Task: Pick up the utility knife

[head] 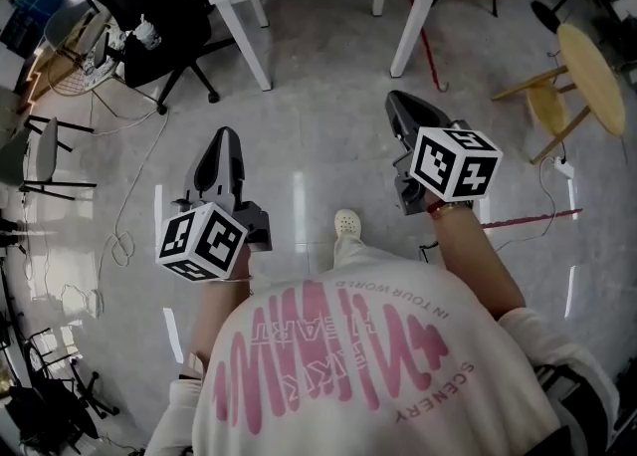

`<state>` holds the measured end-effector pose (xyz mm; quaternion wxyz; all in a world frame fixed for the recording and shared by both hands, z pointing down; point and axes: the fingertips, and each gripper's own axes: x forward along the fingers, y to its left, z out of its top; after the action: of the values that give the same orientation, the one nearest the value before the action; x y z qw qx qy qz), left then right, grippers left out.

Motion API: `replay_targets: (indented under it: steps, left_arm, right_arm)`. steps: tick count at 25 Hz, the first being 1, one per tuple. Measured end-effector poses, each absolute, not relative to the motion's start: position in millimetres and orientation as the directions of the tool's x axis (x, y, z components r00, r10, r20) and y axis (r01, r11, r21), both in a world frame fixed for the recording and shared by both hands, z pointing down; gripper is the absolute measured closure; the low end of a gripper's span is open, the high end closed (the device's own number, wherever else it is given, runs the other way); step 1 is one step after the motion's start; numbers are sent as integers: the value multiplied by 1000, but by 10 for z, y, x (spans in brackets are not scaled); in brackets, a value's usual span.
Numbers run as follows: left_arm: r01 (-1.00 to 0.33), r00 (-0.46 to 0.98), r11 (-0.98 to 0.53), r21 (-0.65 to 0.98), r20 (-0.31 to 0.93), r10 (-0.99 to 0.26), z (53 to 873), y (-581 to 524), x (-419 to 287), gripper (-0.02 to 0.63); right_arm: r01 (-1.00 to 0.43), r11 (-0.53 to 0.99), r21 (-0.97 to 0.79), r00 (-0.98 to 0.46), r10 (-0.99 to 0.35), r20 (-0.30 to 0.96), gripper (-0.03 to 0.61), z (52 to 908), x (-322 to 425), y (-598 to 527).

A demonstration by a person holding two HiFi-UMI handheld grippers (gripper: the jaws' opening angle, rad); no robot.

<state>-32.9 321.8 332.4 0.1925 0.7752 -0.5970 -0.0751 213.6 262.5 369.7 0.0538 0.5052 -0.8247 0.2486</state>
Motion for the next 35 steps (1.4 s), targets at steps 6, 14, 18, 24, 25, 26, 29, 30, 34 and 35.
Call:
replay_targets:
  steps: [6,14,18,24,25,26,29,30,34,35]
  left_arm:
    - [-890,268,-211,404,92,-959,3153,2176,-190,589]
    - [-881,272,-235,411,33,-962,3097,1219,-172,589]
    - [-881,254,-213,423,44,-966,3263,1041,-268,589]
    - [-885,251,-197,422,76,-965,3431,663,-546,589]
    - [-884,261,-206,421,78,-962,3439,547,-588,589]
    - [-880,277,-219,422,81,-958,3452,401,-643,589]
    - [-868,338,-267,418,103,-935,3509,-114,-872,589]
    - [-865,354,-282,414,108,-929,3509,-279,-952,589]
    - [-855,388,-318,410,98,-916,3370,-868,-1249,589]
    - [-854,394,-327,404,94,-914,3317,-1004,-1318,589]
  right_arm:
    - [-848,415,-329,-514,-796,319,565,3449,2137,1580]
    - [-831,471,-297,-545,-796,263,565,3234,2044,598]
    - [-820,488,-298,-563,-782,268,565,3388,1946,401]
    - [-821,471,-323,-563,-765,314,565,3703,1649,82]
    - [-824,465,-324,-558,-768,316,565,3715,1586,-2]
    - [-829,456,-325,-549,-773,316,565,3721,1505,-113]
    - [-845,414,-339,-516,-797,312,565,3737,1204,-522]
    - [-847,403,-346,-509,-803,309,565,3739,1108,-656]
    - [-852,383,-356,-493,-817,300,565,3676,787,-1162]
    - [-853,380,-359,-489,-820,296,565,3642,716,-1279]
